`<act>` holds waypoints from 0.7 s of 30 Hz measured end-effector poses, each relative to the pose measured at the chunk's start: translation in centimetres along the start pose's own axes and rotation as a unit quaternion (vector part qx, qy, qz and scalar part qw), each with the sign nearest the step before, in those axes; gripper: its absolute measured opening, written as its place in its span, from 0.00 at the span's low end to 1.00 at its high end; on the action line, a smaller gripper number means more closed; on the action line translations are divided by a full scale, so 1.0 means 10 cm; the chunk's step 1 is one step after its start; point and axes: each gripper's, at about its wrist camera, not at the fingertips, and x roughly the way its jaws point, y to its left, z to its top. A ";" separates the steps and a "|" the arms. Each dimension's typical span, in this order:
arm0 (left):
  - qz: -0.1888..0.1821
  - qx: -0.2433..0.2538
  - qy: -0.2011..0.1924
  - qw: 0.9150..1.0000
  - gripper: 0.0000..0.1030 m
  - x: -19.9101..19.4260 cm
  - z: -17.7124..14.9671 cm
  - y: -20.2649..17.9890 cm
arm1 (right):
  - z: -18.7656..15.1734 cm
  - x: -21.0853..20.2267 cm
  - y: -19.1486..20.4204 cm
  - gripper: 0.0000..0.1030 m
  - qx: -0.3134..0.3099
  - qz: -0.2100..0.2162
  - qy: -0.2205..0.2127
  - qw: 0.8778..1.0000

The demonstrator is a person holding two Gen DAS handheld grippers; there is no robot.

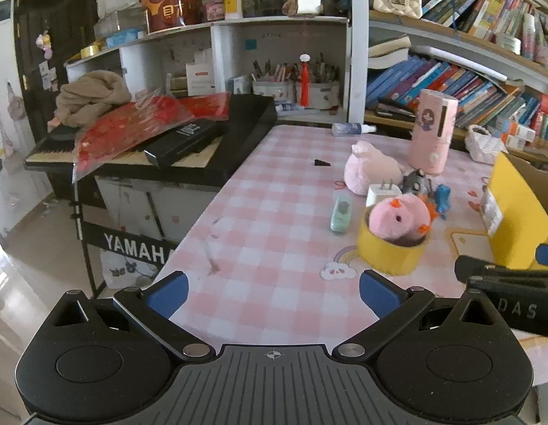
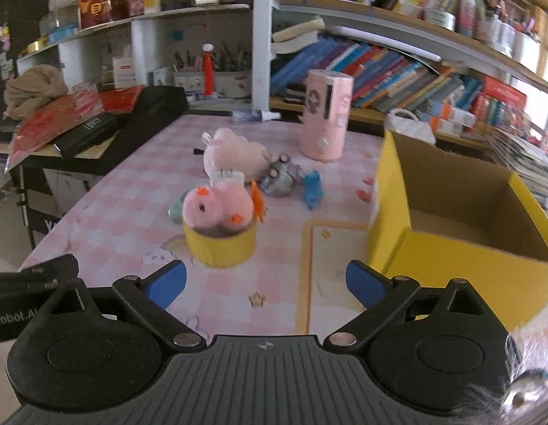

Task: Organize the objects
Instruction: 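Move the right tool to the pink plush chick and close on it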

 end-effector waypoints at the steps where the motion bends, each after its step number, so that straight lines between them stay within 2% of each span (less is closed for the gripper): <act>1: 0.003 -0.001 -0.001 1.000 1.00 0.02 0.01 -0.01 | 0.03 0.04 -0.01 0.95 -0.003 0.003 -0.001 1.000; 5: 0.022 0.007 -0.013 1.000 1.00 0.12 0.05 -0.06 | 0.17 0.22 -0.08 0.95 -0.005 0.013 -0.004 1.000; 8: 0.031 0.018 -0.003 0.999 1.00 0.20 0.07 -0.12 | 0.27 0.35 -0.14 0.95 -0.002 0.020 -0.007 1.000; 13: 0.022 0.023 0.018 0.999 1.00 0.32 0.10 -0.20 | 0.42 0.54 -0.22 0.95 0.004 0.033 -0.017 0.999; 21: 0.003 0.037 0.047 0.998 1.00 0.49 0.11 -0.32 | 0.56 0.95 -0.10 0.95 -0.023 0.097 0.020 0.995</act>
